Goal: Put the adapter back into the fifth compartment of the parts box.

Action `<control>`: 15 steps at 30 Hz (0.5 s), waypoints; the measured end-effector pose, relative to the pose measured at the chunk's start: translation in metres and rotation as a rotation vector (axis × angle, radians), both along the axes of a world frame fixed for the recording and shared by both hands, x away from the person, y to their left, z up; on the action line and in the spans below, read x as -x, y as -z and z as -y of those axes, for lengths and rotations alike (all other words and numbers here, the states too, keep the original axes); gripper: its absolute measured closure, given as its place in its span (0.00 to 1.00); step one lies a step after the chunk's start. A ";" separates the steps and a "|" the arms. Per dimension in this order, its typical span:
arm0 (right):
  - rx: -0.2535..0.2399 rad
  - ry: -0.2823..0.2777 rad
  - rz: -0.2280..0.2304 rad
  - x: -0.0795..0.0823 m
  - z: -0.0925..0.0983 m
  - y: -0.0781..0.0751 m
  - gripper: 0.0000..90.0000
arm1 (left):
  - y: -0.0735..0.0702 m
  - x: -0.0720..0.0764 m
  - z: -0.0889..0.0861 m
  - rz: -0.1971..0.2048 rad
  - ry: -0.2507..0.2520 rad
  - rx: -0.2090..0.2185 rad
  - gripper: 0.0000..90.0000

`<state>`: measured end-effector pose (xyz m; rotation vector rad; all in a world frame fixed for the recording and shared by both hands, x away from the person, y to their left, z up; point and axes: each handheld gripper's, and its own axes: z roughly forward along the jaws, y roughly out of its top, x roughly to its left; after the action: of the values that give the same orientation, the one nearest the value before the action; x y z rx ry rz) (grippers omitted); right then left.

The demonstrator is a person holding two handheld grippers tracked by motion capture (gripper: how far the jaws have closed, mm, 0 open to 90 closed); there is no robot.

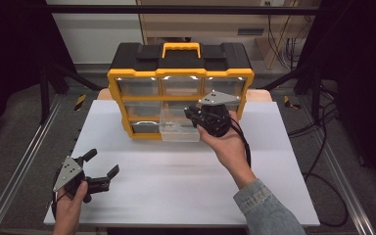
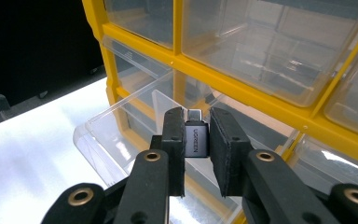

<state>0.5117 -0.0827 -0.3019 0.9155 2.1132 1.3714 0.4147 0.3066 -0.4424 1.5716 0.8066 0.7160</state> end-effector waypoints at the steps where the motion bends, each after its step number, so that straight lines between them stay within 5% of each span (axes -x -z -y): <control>1: 0.000 0.000 -0.001 -0.001 0.000 0.000 0.85 | 0.000 0.000 0.000 0.000 0.000 0.000 0.01; 15: 0.005 -0.019 -0.017 -0.005 -0.009 0.002 0.80 | 0.000 0.000 -0.001 0.000 -0.002 0.000 0.01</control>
<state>0.5165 -0.0738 -0.3038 0.9102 2.1426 1.3723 0.4144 0.3073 -0.4422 1.5709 0.8083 0.7173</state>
